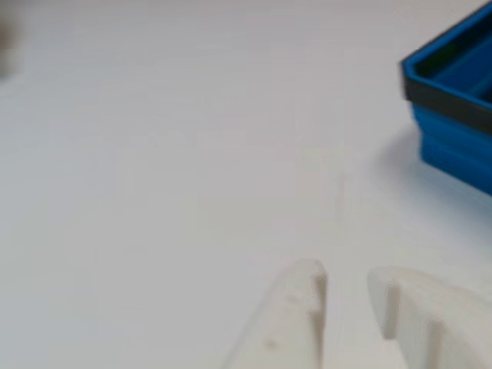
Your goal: Pick up green cube and drop it in the blue box
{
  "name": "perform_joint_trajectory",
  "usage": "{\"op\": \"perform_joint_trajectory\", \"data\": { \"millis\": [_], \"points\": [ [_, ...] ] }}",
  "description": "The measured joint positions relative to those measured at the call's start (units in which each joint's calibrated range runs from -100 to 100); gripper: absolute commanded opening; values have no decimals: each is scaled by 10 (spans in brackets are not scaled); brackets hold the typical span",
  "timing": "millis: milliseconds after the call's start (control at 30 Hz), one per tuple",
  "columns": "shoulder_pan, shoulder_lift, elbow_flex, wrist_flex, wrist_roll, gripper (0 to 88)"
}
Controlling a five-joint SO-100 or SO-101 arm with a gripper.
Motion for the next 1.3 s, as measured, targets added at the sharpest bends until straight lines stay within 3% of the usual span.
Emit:
{"op": "perform_joint_trajectory", "data": {
  "millis": [333,667,1300],
  "points": [
    [-157,0,0,0,0,12],
    [-262,0,0,0,0,12],
    [-367,0,1,0,0,12]
  ]
}}
